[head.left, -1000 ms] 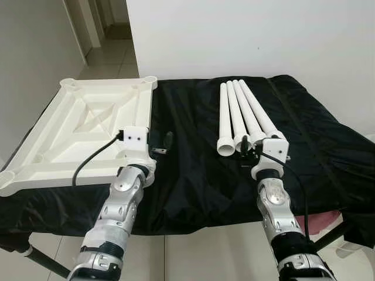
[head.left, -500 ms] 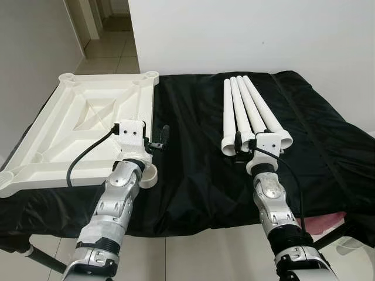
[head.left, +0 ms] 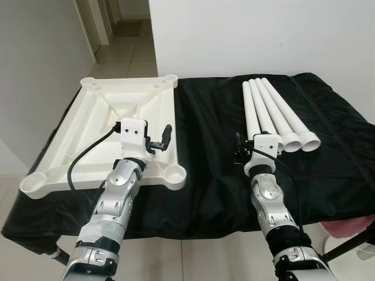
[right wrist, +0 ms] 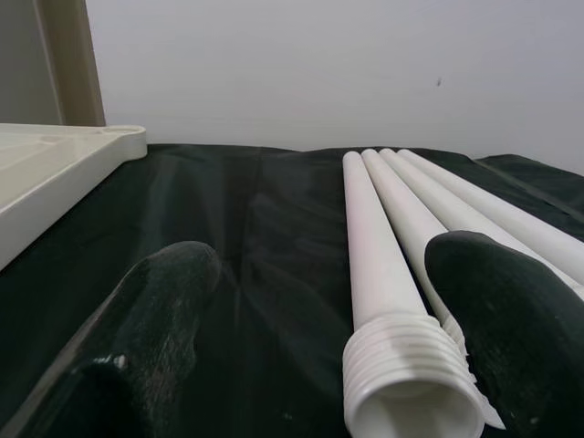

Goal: Building children table

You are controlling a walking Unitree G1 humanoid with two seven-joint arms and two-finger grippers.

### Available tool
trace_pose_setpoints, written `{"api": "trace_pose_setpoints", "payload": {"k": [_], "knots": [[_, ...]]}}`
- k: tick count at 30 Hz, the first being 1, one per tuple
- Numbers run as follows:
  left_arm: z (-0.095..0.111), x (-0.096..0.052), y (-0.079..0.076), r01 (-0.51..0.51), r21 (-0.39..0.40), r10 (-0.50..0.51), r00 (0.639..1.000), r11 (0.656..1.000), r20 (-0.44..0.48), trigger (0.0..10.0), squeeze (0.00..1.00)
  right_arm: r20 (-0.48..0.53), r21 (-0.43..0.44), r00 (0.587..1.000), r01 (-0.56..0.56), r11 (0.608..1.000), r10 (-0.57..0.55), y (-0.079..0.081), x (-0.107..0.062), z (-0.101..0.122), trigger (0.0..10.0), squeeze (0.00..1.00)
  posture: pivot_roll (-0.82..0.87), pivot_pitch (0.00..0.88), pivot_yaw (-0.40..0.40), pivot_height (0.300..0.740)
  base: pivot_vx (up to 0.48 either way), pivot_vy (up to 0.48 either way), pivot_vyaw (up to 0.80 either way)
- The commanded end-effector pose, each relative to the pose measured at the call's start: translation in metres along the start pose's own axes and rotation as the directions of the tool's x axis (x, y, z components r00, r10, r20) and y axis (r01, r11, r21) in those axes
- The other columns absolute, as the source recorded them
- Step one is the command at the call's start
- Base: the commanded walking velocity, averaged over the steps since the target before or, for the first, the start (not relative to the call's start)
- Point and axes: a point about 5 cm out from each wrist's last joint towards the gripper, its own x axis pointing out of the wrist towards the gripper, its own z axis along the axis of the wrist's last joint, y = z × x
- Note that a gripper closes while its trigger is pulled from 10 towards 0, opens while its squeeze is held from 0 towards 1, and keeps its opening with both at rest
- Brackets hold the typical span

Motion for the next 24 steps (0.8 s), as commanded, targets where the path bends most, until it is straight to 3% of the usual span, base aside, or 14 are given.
{"api": "trace_pose_setpoints", "payload": {"k": [1, 14, 16, 18, 21, 24], "knots": [[0.000, 0.000, -0.008, 0.043, 0.018, -0.043, 0.999, 0.999, 0.006, 10.0, 0.00, -0.005, -0.008, 1.000, 0.009, 1.000, -0.009, -0.003, -0.002, -0.002, 10.0, 0.00, -0.04, 0.000, 0.072, 0.740, 0.000, 0.000, 0.00], [-0.003, -0.001, -0.016, 0.098, 0.023, -0.098, 0.995, 0.995, -0.012, 10.0, 0.00, -0.006, -0.006, 1.000, 0.001, 1.000, -0.001, -0.003, -0.001, -0.002, 10.0, 0.00, -0.04, 0.000, 0.065, 0.740, 0.000, 0.000, 0.00], [-0.001, -0.003, -0.027, 0.190, -0.009, -0.190, 0.981, 0.982, -0.035, 10.0, 0.00, -0.028, -0.002, 0.999, -0.044, 0.999, 0.044, 0.001, 0.004, -0.002, 10.0, 0.00, -0.03, 0.032, 0.073, 0.740, 0.000, 0.000, 0.00], [-0.001, -0.003, -0.027, 0.190, -0.009, -0.190, 0.981, 0.982, -0.035, 10.0, 0.00, -0.028, -0.002, 0.999, -0.044, 0.999, 0.044, 0.001, 0.004, -0.002, 10.0, 0.00, -0.03, 0.032, 0.073, 0.740, 0.000, 0.000, 0.00], [0.004, -0.008, -0.046, 0.330, -0.042, -0.332, 0.941, 0.943, -0.069, 10.0, 0.00, -0.062, 0.019, 0.997, -0.035, 0.999, 0.036, 0.004, 0.014, 0.000, 10.0, 0.00, -0.03, 0.083, 0.075, 0.740, 0.000, 0.000, 0.00], [0.007, -0.011, -0.053, 0.383, -0.043, -0.385, 0.920, 0.923, -0.076, 10.0, 0.00, -0.075, 0.050, 0.997, -0.015, 0.999, 0.019, 0.006, 0.018, 0.002, 10.0, 0.00, -0.03, 0.107, 0.075, 0.740, 0.000, 0.000, 0.00]]}}
